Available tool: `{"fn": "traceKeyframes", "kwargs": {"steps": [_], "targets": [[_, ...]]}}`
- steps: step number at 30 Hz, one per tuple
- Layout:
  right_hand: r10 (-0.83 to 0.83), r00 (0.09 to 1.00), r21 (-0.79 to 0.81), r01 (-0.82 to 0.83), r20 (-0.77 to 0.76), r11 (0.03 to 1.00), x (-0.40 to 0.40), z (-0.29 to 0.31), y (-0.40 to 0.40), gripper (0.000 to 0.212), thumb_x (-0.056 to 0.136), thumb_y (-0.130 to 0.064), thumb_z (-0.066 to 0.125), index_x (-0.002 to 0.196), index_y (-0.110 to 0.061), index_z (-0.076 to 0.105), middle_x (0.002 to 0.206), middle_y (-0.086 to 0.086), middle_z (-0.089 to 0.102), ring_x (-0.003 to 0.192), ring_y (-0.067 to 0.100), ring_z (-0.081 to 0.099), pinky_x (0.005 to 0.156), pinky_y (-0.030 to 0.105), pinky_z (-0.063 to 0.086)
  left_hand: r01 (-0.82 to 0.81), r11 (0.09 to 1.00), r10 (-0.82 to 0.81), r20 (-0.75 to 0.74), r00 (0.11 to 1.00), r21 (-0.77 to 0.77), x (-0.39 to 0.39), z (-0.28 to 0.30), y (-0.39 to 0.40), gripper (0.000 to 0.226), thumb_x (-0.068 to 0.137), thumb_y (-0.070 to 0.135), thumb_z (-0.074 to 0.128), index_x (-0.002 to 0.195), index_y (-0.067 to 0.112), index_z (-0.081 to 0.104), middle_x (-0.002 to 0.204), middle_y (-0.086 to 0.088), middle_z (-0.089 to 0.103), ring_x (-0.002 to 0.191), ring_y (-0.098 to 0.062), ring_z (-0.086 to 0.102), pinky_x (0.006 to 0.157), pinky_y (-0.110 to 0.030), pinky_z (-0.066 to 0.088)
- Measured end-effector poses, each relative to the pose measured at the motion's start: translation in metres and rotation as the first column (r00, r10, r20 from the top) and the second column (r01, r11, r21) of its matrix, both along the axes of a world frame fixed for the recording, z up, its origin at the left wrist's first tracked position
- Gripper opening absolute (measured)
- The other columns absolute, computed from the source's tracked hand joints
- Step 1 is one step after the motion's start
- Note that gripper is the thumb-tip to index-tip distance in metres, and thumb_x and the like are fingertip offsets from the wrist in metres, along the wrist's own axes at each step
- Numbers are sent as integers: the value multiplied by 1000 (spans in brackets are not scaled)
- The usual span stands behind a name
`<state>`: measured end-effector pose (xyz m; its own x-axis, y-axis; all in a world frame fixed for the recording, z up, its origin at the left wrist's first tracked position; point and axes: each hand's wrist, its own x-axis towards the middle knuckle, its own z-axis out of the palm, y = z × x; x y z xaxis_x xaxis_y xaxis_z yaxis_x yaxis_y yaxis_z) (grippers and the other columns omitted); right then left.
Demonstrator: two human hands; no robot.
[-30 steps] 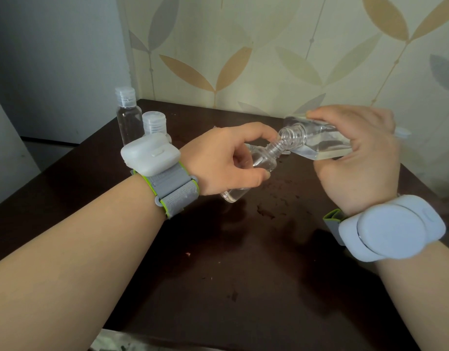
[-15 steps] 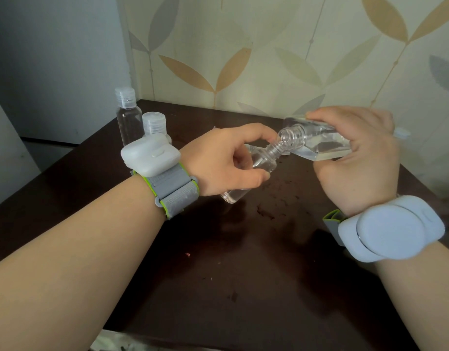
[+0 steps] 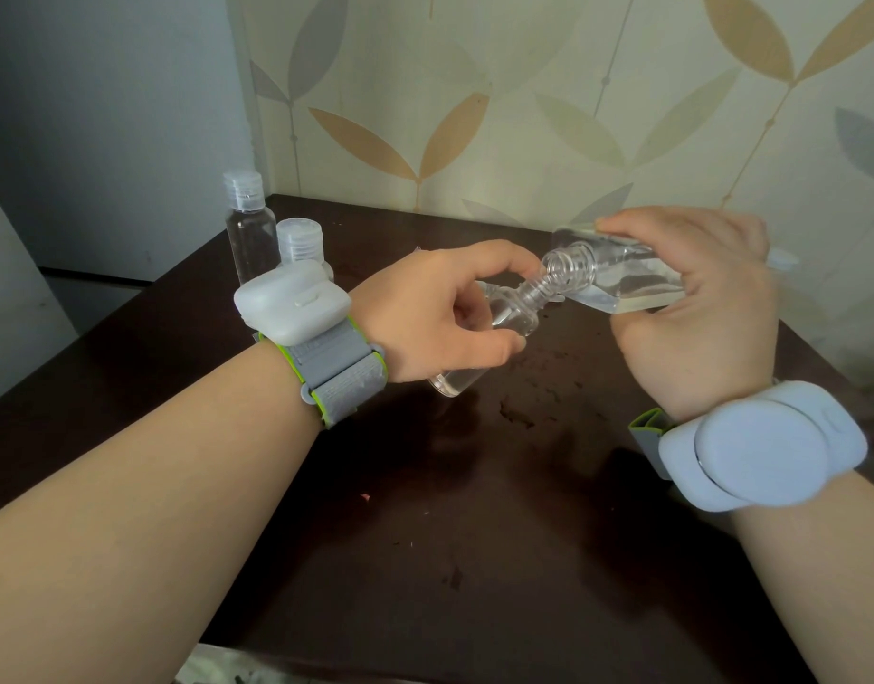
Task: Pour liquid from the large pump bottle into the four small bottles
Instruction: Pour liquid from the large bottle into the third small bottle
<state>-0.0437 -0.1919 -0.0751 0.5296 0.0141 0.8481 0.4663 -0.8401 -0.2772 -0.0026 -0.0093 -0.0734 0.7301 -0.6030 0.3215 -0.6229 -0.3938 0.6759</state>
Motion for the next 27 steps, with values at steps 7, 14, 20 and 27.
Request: {"fn": "traceKeyframes", "kwargs": {"steps": [7, 14, 20, 27], "targets": [[8, 1000, 6, -8, 1, 1000, 0, 0, 0, 45, 61, 9, 52, 98, -11, 68, 92, -1, 58, 100, 38, 47, 89, 66, 33, -10, 1000, 10, -12, 1000, 5, -2, 1, -1, 32, 65, 37, 59, 89, 50, 44, 56, 7, 56, 48, -6, 42, 57, -18, 39], [-3, 1000, 7, 3, 4, 1000, 0, -1, 0, 48, 60, 12, 53, 98, -12, 68, 92, -7, 52, 100, 36, 47, 90, 66, 34, 3, 1000, -3, -15, 1000, -2, -3, 1, -1, 33, 65, 36, 59, 90, 50, 44, 58, 5, 58, 48, -7, 41, 57, -18, 39], [2, 1000, 26, -3, 7, 1000, 1, -1, 0, 47, 59, 8, 51, 98, -13, 68, 92, -9, 51, 100, 24, 40, 90, 66, 34, 2, 1000, -2, -6, 1000, 1, -3, 2, -1, 33, 65, 36, 59, 91, 50, 44, 58, 4, 58, 48, -7, 42, 57, -17, 39], [-6, 1000, 11, 6, 12, 1000, 0, 1, 0, 43, 63, 6, 54, 98, -12, 68, 92, -9, 52, 100, 35, 47, 89, 64, 35, -5, 1000, 5, -13, 1000, 3, -3, 2, 0, 34, 64, 37, 59, 91, 51, 44, 59, 5, 58, 50, -10, 43, 58, -20, 40]]}}
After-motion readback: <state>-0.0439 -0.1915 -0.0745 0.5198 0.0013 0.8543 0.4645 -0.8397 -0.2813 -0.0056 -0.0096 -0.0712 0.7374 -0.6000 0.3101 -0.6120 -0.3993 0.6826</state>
